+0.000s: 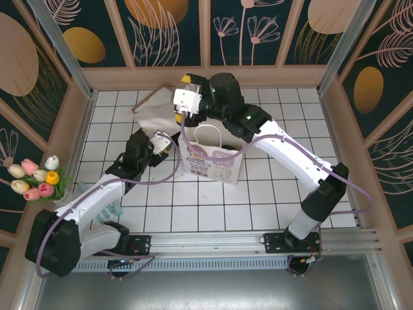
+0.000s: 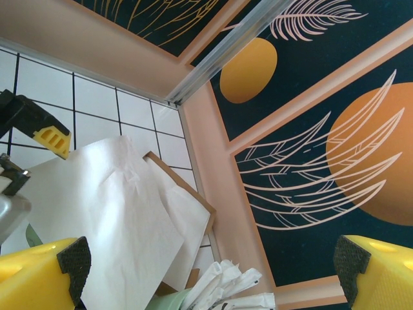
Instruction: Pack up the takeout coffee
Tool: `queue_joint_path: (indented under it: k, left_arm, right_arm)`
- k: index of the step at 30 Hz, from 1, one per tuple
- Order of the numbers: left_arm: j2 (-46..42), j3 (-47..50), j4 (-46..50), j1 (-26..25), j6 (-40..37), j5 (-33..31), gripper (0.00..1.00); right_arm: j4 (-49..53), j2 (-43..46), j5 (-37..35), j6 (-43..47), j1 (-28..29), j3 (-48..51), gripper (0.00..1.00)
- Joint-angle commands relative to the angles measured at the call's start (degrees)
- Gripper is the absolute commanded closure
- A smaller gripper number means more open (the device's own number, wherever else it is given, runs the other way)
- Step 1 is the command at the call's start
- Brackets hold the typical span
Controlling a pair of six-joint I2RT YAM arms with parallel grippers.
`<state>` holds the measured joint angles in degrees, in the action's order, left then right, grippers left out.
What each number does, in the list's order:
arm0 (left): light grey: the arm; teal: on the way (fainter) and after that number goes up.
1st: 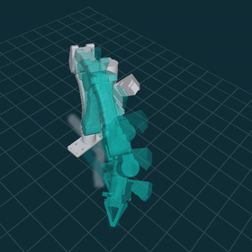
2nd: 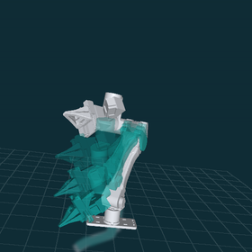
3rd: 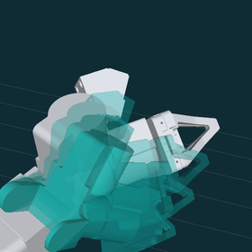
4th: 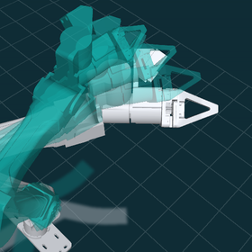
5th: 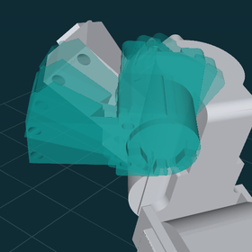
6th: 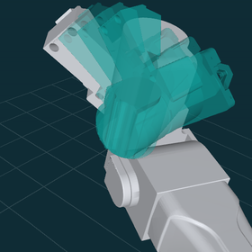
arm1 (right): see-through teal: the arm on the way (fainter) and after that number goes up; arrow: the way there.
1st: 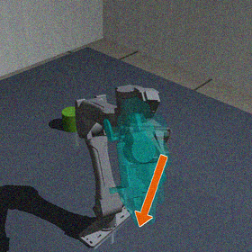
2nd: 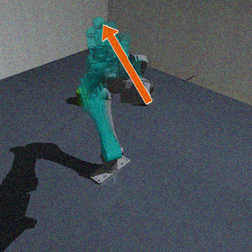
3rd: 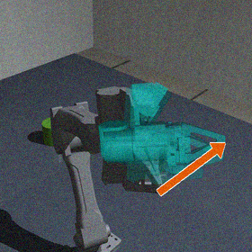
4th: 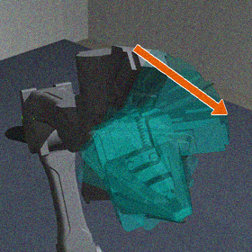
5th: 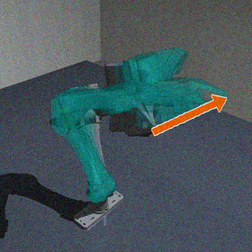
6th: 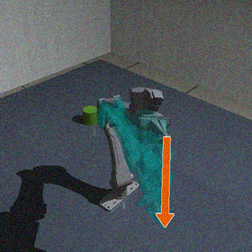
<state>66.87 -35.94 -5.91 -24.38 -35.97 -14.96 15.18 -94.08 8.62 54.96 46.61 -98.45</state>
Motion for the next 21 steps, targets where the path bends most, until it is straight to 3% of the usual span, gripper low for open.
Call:
queue_joint_path:
  k: [1,7,12,17,21]
  left_arm:
    - [0.7,0.1,-6.6,-0.1,-4.1,-5.7,0.2]
    - [-1.7,0.3,-5.6,-0.1,-2.4,-1.8,0.7]
    - [-2.8,-0.4,-4.1,-0.1,-1.2,-0.4,1.0]
    - [-4.7,-1.8,-8.9,-0.1,2.0,-1.9,1.0]
    - [-4.7,-10.1,-7.1,0.3,5.5,-3.1,1.0]
  right_arm:
    - [-2.3,2.3,0.9,-1.0,0.5,0.9,0.02]
    - [-1.5,2.9,1.2,-1.4,0.5,0.8,0.02]
    - [-1.9,3.7,1.5,-1.7,0.5,1.6,0.02]
    - [-2.3,4.9,1.4,-3.5,0.5,2.4,0.02]
    - [-0.5,5.1,0.5,-11.4,-0.6,-1.1,0.02]
